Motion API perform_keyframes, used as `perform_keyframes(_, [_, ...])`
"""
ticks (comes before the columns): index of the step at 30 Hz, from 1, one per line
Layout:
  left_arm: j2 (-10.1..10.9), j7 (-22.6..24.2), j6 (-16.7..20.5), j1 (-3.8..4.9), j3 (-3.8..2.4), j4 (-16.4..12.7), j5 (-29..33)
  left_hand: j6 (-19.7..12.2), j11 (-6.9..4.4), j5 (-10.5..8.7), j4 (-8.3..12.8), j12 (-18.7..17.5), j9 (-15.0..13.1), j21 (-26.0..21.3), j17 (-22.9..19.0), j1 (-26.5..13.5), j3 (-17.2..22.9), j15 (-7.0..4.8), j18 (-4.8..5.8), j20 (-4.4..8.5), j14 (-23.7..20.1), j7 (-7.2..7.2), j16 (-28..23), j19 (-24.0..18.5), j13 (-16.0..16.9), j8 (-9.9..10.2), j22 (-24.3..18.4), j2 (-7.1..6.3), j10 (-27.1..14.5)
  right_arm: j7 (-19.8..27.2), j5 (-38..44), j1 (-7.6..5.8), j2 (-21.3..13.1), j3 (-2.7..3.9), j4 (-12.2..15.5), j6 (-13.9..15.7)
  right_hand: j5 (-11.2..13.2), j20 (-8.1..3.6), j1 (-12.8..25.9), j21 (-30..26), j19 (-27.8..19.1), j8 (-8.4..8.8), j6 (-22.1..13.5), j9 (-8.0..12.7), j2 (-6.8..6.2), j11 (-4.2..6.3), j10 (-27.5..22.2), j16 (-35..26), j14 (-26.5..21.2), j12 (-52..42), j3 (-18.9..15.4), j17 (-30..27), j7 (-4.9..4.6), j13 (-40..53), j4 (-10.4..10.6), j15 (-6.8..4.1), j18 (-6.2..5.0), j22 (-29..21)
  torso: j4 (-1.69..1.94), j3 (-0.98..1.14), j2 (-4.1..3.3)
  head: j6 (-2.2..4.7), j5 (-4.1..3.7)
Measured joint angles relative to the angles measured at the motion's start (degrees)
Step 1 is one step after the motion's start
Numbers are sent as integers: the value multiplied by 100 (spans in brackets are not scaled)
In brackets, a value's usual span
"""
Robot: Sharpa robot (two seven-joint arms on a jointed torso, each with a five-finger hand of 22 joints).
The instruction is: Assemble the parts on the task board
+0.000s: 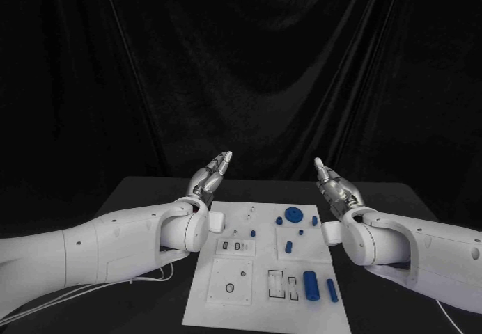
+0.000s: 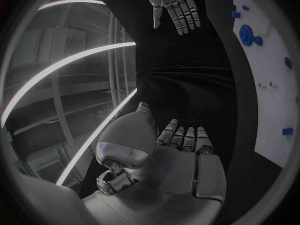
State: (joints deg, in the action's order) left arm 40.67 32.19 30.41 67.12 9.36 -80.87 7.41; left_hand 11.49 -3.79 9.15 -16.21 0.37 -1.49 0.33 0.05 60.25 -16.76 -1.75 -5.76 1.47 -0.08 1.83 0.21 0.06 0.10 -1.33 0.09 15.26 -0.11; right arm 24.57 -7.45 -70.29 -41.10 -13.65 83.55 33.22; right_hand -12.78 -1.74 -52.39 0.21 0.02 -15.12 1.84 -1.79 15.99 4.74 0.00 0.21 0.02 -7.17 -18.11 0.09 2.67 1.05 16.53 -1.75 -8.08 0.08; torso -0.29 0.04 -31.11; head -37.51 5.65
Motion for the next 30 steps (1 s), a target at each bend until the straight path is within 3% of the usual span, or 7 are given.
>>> perform_keyframes(2, [-54, 96, -308, 94, 104, 120, 176, 40, -22, 45, -55, 0, -6, 0, 0, 201, -55, 0, 0, 0, 0, 1, 0, 0, -1, 0, 0, 42, 22, -74, -93, -38, 14, -42, -32, -142, 0, 51, -34, 0, -4, -3, 22, 0, 10, 0, 0, 0, 0, 0, -15, 0, -22, 0, 15, 0, 0, 0, -1, 0, 1, 0, 1])
perform_keyframes(4, [-89, 172, -545, 157, 173, 196, 310, 40, -22, 45, -62, 0, -7, 0, 0, 206, -62, 0, 0, 0, 0, 1, 0, 0, -1, 0, 0, 47, 22, -122, -153, -48, 16, -47, -41, -230, 0, 85, -40, 0, -2, -3, 22, 0, 16, 0, 0, 0, 0, 1, -15, 0, -22, 5, 15, 0, -92, 0, -2, 0, 1, -1, 2])
perform_keyframes(6, [-122, 260, -794, 212, 240, 269, 451, 40, -22, 45, -62, 0, -7, 0, 1, 206, -62, 0, 1, 17, 0, 1, 0, -17, -3, 0, 0, 46, 23, -165, -205, -48, 17, -48, -43, -301, 0, 95, -40, 0, -11, -3, 22, 0, 16, 0, 0, 0, 0, 1, -15, 0, -22, 5, 15, 0, -92, 0, -2, 0, 1, -1, 2])
perform_keyframes(9, [-146, 338, -1023, 252, 284, 325, 581, 40, -24, 45, -62, 0, -6, 0, 1, 206, -62, 1, 1, 20, 0, 1, 0, -21, -4, 0, 0, 47, 21, -201, -249, -48, 17, -49, -43, -359, 0, 128, -40, 0, -2, -3, 42, 0, 16, -1, 0, 0, 0, 1, -15, 0, -42, 5, 15, 0, -91, 0, -2, 0, 1, -1, 2])
perform_keyframes(23, [-113, 502, -1710, 264, 299, 390, 854, 40, -40, 45, -62, 0, -6, 0, 3, 206, -61, 1, 1, 20, 0, 1, 0, -21, -5, 0, 0, 47, 1, -371, -350, -50, -47, -49, -169, -919, 0, 237, -40, 0, 10, -3, 82, -5, 15, -50, 5, 0, 0, -43, -15, 0, -83, 10, 15, 1, -91, 1, -2, 0, 5, -103, -65])
perform_keyframes(28, [-48, 514, -1808, 264, 299, 390, 877, 40, -40, 45, -53, 0, -5, 0, 4, 206, -70, 1, 2, 20, 0, 1, 0, -21, -4, 0, 1, 47, 1, -383, -358, -60, -46, -50, -185, -1019, 0, 350, -94, 0, 0, -37, 146, -10, -39, -138, 30, 0, 0, -43, -15, 0, -146, 10, 15, 1, -90, 1, -2, 0, 5, -164, -116])
perform_keyframes(30, [-3, 519, -1841, 262, 300, 385, 884, 60, -40, 45, -46, 0, -6, 0, 4, 237, -77, 1, 2, 1, 0, 21, 0, -2, -4, 0, 1, 15, 1, -384, -361, -74, -45, -50, -195, -1061, 0, 461, -161, 0, -2, -38, 156, -10, -40, -241, 15, 0, 0, -43, -15, 0, -242, 10, 15, 1, -90, 1, -2, 0, 5, -207, -138])
